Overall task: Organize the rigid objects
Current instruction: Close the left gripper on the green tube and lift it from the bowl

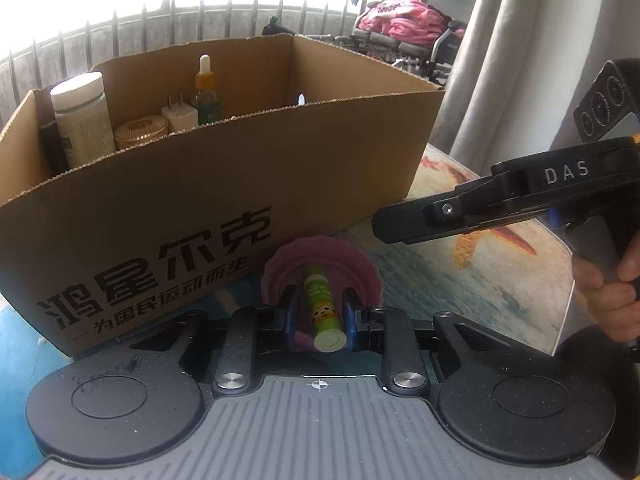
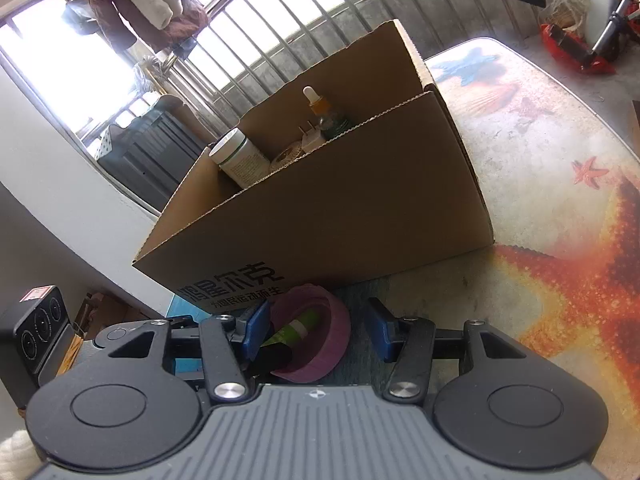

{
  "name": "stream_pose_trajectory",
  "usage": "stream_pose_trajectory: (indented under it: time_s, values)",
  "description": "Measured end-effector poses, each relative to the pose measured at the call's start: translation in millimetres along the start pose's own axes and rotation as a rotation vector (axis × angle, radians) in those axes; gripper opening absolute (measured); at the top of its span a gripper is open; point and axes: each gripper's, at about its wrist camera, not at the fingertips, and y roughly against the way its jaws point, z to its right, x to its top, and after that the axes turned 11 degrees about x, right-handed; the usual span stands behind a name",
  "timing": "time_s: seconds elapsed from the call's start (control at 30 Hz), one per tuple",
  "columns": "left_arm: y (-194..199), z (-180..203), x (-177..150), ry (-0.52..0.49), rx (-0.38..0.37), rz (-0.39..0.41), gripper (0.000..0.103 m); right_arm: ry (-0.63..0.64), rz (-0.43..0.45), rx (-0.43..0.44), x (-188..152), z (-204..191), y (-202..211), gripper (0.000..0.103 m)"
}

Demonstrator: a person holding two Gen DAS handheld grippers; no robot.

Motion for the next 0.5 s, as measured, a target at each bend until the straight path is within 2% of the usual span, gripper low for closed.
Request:
stream_pose_trajectory:
  time_s: [0.1,0.23,0.5]
  values:
    - [-1,3,-3,-0.016,0.005,-0.015,0.015,-0.011,-0.003,0.007,0,4,-1,0.055]
    - [12,8,-5,-0.033,0.024,0.034,0.015,-0.044,0.024,0.033,-1,8,3,0.055]
    - [39,22,-2,-0.045,0.003,0.102,0.015,-0.130,0.021,0.142,-3,4,6,0.056]
